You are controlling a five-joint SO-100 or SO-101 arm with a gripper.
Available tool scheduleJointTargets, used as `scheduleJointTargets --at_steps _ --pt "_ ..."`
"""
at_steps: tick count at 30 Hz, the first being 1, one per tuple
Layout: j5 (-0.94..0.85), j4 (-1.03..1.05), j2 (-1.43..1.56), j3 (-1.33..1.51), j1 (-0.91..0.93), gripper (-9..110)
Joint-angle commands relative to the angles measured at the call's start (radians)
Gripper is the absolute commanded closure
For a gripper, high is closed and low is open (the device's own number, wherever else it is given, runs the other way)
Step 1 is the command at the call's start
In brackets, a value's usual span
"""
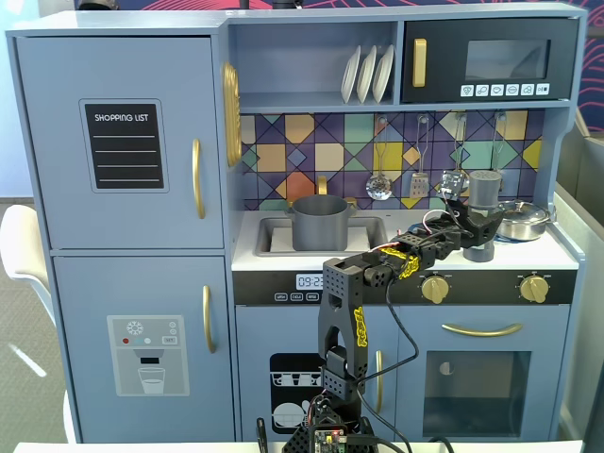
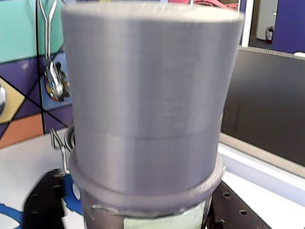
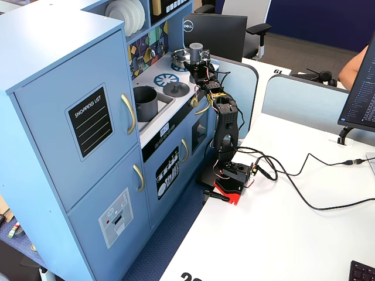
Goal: Put salt in the gray recipient
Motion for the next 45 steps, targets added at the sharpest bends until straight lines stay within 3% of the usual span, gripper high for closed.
scheduleJointTargets --at_steps 1,8,11,14,16,20,21,24,31,35,45 --pt "0.023 -0.018 0.094 -0.008 0.028 58" --pt "-0.028 0.058 0.245 0.107 0.089 52" --pt "-0.032 0.199 0.440 0.255 0.123 49" --pt "-0.002 0.488 0.710 0.397 0.135 46" --pt "0.028 0.723 0.896 0.457 0.095 52" --pt "0.044 1.126 1.184 0.525 -0.069 75" --pt "0.044 1.190 1.232 0.534 -0.143 84" --pt "0.084 1.322 1.353 0.571 -0.376 98" --pt "-0.097 1.632 1.557 0.759 -0.664 101" --pt "-0.092 1.643 1.605 0.937 -0.736 101" --pt "-0.020 1.341 1.605 1.359 -0.819 101"
